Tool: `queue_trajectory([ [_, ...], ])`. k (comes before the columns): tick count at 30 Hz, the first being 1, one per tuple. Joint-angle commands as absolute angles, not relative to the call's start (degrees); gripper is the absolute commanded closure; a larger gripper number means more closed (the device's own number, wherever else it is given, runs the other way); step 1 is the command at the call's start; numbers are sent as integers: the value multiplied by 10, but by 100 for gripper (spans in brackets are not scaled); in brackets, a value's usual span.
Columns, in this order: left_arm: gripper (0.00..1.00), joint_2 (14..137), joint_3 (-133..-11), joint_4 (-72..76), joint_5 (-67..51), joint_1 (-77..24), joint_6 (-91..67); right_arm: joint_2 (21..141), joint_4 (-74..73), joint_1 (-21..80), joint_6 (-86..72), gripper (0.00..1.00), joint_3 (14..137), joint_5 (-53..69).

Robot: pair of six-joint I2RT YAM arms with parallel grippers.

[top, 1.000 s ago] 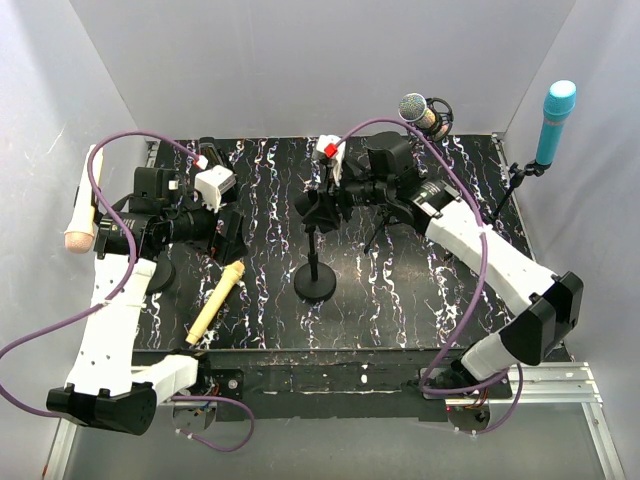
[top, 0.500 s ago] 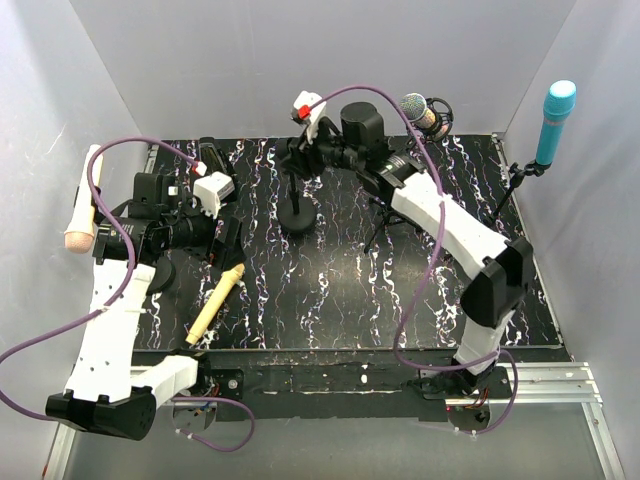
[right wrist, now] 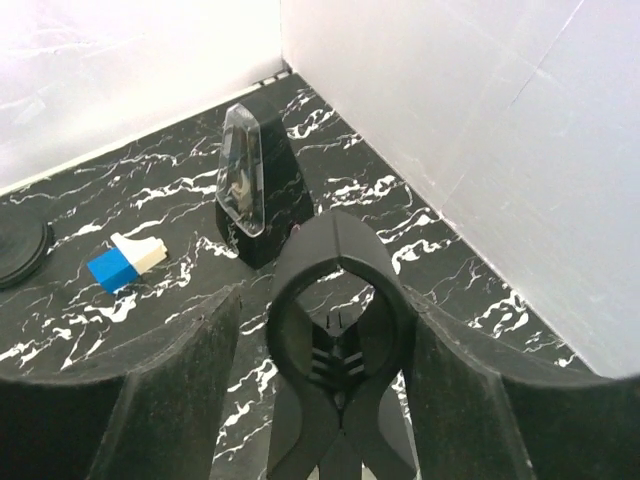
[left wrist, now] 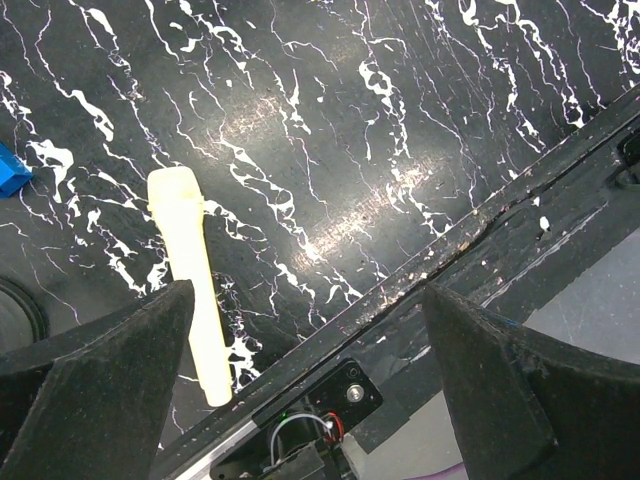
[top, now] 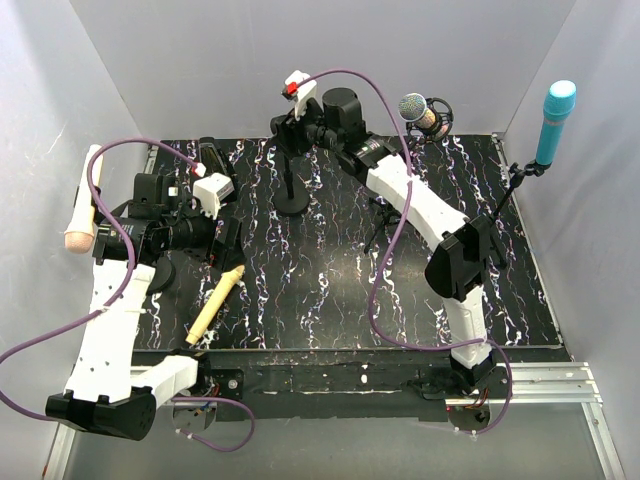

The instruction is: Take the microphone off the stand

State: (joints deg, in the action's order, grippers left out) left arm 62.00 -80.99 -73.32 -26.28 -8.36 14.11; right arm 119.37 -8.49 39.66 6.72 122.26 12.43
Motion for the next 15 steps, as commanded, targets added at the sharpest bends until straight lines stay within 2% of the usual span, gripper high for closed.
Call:
queue_trajectory([
  [1, 2, 606, -824, -732, -281, -82, 131, 1182, -57, 390, 48, 25, 1269, 128],
  [5, 2, 610, -831, -732, -297, -81, 129, 1174, -47, 389, 47, 20, 1267, 132],
  [10, 2, 611, -834, -713, -300, -80, 98, 1138, -30, 389, 54, 17, 1253, 143],
  [15, 2, 635, -836, -728, -295, -81, 75, 1072, -22, 391, 42, 14, 1222, 212],
])
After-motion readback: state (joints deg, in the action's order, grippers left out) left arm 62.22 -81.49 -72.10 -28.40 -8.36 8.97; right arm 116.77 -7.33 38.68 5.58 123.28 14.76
